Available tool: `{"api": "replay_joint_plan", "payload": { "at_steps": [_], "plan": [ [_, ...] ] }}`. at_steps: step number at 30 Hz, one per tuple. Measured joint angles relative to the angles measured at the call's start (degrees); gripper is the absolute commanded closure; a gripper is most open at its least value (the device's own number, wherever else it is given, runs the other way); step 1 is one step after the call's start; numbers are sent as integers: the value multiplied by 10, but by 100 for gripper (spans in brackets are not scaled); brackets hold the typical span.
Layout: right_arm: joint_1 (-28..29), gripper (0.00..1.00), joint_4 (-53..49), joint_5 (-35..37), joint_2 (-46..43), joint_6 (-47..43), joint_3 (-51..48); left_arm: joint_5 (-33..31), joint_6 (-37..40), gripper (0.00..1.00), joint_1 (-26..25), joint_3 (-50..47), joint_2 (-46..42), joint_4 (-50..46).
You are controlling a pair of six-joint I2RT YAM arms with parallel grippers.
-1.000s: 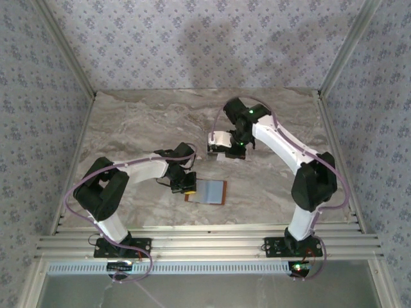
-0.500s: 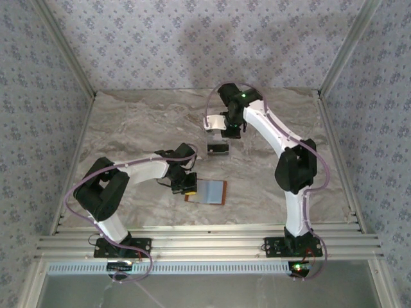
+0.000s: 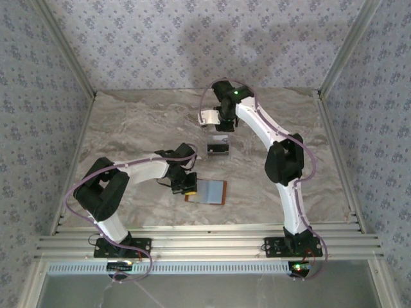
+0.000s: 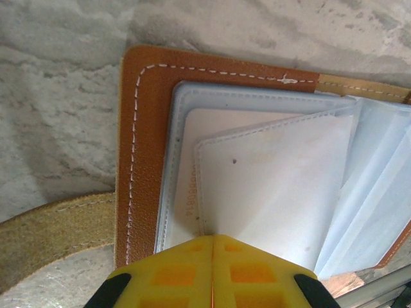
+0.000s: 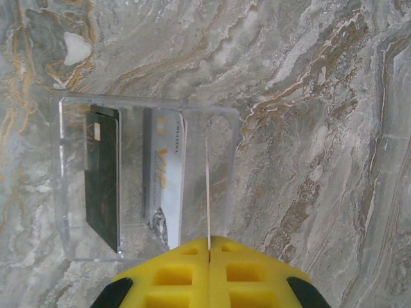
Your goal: Take the credit cards out of the card holder
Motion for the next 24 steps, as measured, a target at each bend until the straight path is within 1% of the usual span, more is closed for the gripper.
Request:
{"api": "replay_joint_plan", "payload": {
  "at_steps": [13, 20, 24],
  "plan": [
    [-3, 100, 5, 0, 59, 12, 31, 0, -7, 91, 0, 0, 0, 0],
    [-3, 100, 7, -2, 69, 31, 31, 0, -10, 92, 0, -1, 0, 1],
    [-4, 92, 7, -5, 71, 42, 31, 0, -11, 91, 0, -1, 0, 0]
  ]
}}
